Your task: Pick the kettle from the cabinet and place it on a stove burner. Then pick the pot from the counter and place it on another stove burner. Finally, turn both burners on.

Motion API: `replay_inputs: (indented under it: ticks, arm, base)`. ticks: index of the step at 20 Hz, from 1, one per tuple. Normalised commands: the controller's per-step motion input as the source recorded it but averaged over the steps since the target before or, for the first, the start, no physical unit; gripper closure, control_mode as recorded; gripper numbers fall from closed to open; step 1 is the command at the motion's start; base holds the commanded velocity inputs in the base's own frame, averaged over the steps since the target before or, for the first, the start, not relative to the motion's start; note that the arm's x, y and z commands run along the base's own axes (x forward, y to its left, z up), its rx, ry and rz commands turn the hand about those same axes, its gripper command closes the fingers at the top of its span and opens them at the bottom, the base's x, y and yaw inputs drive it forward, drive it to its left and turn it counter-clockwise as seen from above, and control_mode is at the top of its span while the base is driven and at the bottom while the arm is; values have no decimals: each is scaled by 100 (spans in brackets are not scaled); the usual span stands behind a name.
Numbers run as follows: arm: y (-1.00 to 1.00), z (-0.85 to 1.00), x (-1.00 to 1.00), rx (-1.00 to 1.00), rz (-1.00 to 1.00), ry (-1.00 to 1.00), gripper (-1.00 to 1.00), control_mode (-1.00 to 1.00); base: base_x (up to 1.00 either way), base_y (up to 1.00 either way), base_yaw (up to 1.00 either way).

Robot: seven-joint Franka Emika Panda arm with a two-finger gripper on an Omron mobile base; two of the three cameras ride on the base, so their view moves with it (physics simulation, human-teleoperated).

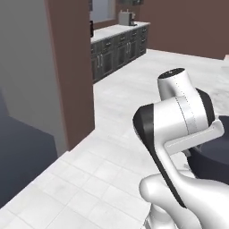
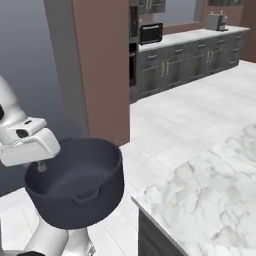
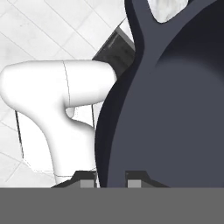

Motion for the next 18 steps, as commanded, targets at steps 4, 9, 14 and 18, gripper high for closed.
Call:
replay_inputs:
  ticks: [4, 9, 14, 18]
  arm:
    - [0, 0, 0, 0, 0, 0, 100, 100]
    - [0, 0, 0, 0, 0, 0, 100, 100]
    - [0, 0, 0, 0, 0, 0, 100, 100]
    - [0, 0, 0, 0, 0, 0, 100, 100]
  base:
    - [41, 36, -26]
    - [47, 32, -28]
    - [53, 30, -29]
    - [60, 31, -31]
